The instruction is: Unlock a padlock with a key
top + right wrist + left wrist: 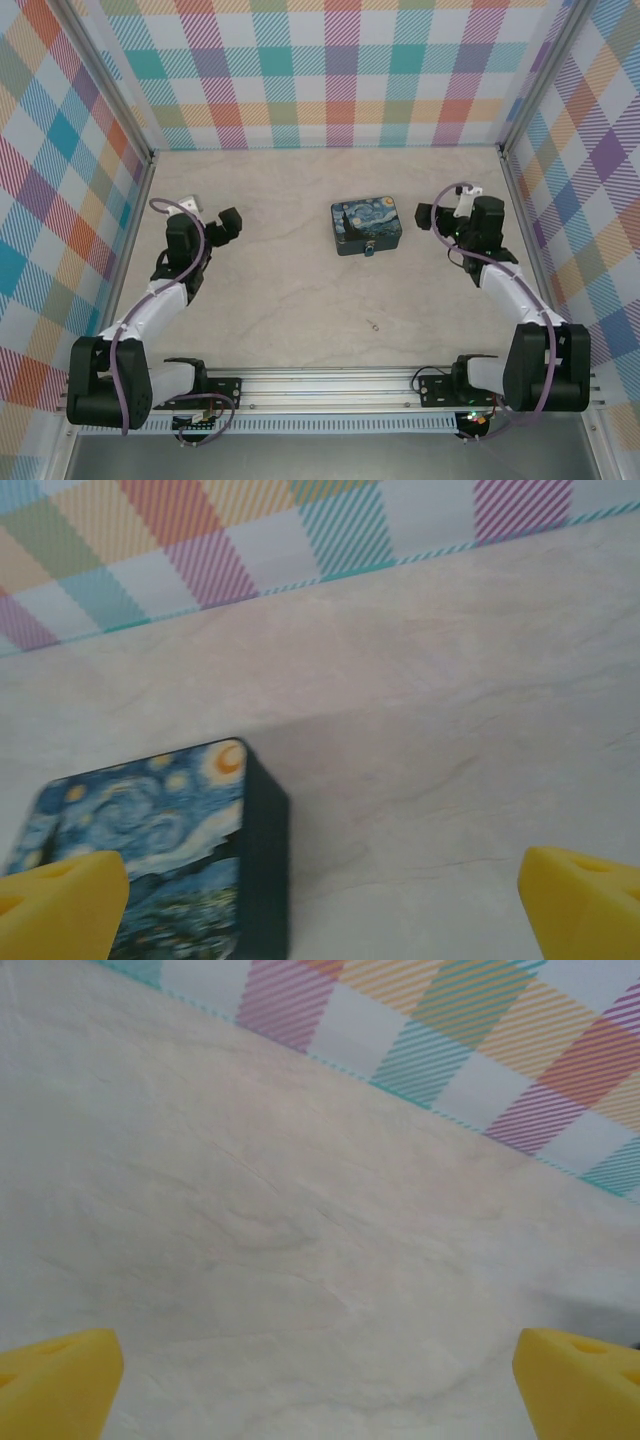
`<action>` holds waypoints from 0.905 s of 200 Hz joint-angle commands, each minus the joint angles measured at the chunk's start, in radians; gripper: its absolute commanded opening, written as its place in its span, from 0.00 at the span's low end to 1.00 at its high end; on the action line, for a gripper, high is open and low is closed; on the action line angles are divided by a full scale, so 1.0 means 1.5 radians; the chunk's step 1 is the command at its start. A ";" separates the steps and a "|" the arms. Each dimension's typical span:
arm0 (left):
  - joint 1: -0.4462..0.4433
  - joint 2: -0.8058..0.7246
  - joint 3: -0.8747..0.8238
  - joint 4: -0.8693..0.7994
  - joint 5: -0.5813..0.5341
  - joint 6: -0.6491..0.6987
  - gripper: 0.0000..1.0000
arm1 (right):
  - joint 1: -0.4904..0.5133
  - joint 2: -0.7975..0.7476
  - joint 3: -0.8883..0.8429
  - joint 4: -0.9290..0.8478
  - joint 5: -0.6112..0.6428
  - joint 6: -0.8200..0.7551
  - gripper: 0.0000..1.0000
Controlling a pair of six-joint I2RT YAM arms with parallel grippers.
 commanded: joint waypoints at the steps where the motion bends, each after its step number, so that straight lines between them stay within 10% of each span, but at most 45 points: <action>1: 0.000 0.019 0.021 -0.081 0.122 -0.154 1.00 | -0.003 0.016 0.019 -0.104 -0.130 0.116 1.00; 81: -0.219 0.253 0.177 -0.021 0.231 -0.220 1.00 | 0.039 0.218 0.120 -0.078 -0.185 0.176 1.00; 181: -0.301 0.524 0.417 -0.018 0.288 -0.249 0.97 | 0.070 0.376 0.258 -0.122 -0.242 0.120 1.00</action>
